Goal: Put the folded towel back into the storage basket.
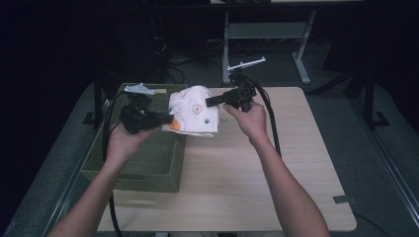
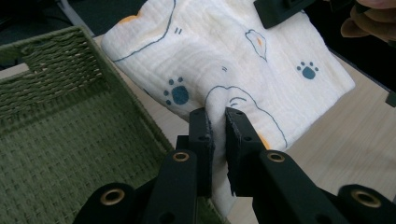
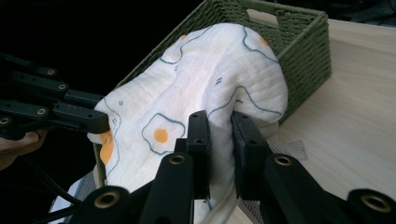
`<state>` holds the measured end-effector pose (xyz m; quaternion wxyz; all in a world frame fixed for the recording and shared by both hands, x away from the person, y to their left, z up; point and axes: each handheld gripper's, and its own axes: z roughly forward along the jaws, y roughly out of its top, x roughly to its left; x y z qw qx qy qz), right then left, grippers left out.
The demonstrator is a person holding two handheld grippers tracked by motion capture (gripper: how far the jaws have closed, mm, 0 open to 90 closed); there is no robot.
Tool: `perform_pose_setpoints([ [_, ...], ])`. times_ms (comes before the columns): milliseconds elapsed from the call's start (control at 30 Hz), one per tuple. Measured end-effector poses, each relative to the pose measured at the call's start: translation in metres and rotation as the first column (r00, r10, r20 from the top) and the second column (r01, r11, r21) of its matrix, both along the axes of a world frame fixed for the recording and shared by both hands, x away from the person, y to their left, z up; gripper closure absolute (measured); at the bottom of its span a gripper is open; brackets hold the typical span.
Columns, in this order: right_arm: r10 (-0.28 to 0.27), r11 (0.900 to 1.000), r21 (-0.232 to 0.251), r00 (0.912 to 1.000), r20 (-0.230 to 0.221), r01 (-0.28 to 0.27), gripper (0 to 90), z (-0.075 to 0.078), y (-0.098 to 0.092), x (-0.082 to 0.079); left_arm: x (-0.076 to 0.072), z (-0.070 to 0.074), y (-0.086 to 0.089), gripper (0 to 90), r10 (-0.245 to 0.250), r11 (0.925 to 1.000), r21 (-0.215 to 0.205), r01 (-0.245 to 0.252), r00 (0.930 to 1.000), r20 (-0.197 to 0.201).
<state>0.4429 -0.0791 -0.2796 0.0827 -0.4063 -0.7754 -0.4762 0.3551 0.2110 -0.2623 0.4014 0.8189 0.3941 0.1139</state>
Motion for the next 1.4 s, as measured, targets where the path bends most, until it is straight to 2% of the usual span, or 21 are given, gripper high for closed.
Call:
perform_pose_setpoints([
  [633,0.054,0.998,-0.019,0.9985,0.003,-0.054,78.7,0.009,0.054,0.008,-0.008,0.006,0.052,82.4,0.052,0.9987,0.002,-0.052,0.9985,0.016],
  [1167,0.089,0.996,-0.030,0.9960,-0.009,-0.089,78.7,-0.001,0.094,0.015,-0.012,-0.003,0.087,82.4,0.110,0.9940,0.003,-0.110,0.9940,0.001],
  [1400,0.095,0.995,-0.031,0.9953,-0.018,-0.096,78.7,-0.006,0.105,0.017,-0.013,-0.006,0.096,82.4,0.124,0.9923,0.008,-0.124,0.9923,-0.006],
])
